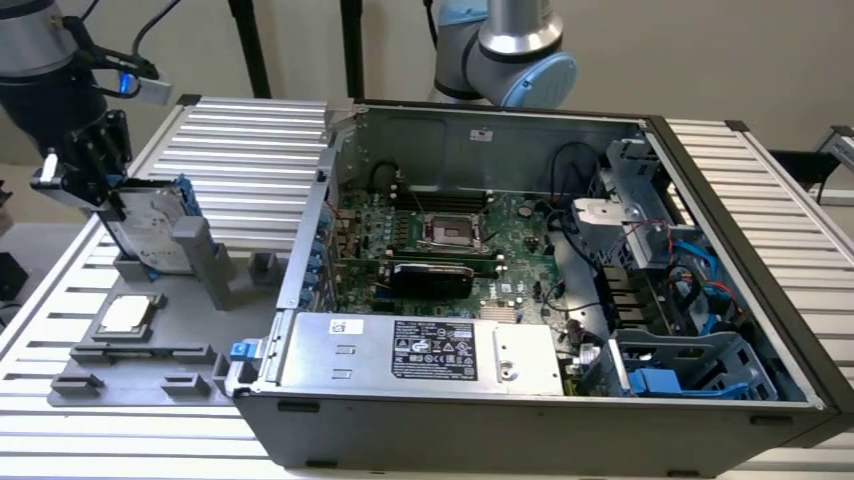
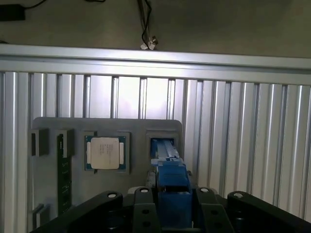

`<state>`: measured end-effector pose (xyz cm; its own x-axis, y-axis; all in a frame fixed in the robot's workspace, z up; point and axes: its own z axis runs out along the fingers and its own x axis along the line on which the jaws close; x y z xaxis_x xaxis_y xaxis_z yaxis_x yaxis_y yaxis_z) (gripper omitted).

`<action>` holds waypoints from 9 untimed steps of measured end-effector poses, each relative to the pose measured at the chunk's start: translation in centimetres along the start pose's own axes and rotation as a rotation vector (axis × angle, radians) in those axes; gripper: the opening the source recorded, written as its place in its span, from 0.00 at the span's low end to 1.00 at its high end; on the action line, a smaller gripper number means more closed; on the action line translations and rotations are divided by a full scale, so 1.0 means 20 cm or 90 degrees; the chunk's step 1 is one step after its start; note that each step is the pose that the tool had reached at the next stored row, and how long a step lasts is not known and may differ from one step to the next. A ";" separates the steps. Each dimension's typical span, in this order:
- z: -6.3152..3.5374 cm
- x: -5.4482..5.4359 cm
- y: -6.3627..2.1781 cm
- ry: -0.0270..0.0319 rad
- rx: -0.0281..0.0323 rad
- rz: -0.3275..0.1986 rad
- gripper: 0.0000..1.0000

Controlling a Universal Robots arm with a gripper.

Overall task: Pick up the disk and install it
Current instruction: 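Pick up the disk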

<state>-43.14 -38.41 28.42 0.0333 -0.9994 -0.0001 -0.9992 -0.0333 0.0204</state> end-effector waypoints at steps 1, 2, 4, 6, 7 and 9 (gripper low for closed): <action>0.000 0.00 0.000 0.0000 0.0000 0.000 0.33; 0.000 0.00 0.000 -0.0001 0.0001 0.000 0.33; 0.000 0.01 0.000 -0.0001 0.0001 0.000 0.33; 0.000 0.02 0.000 -0.0001 0.0001 0.000 0.33; 0.000 0.02 0.001 0.0000 0.0001 0.001 0.33; 0.000 0.02 0.000 0.0000 0.0001 0.001 0.33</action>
<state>-43.13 -38.81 28.41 0.0322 -0.9995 -0.0001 -0.9993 -0.0322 0.0202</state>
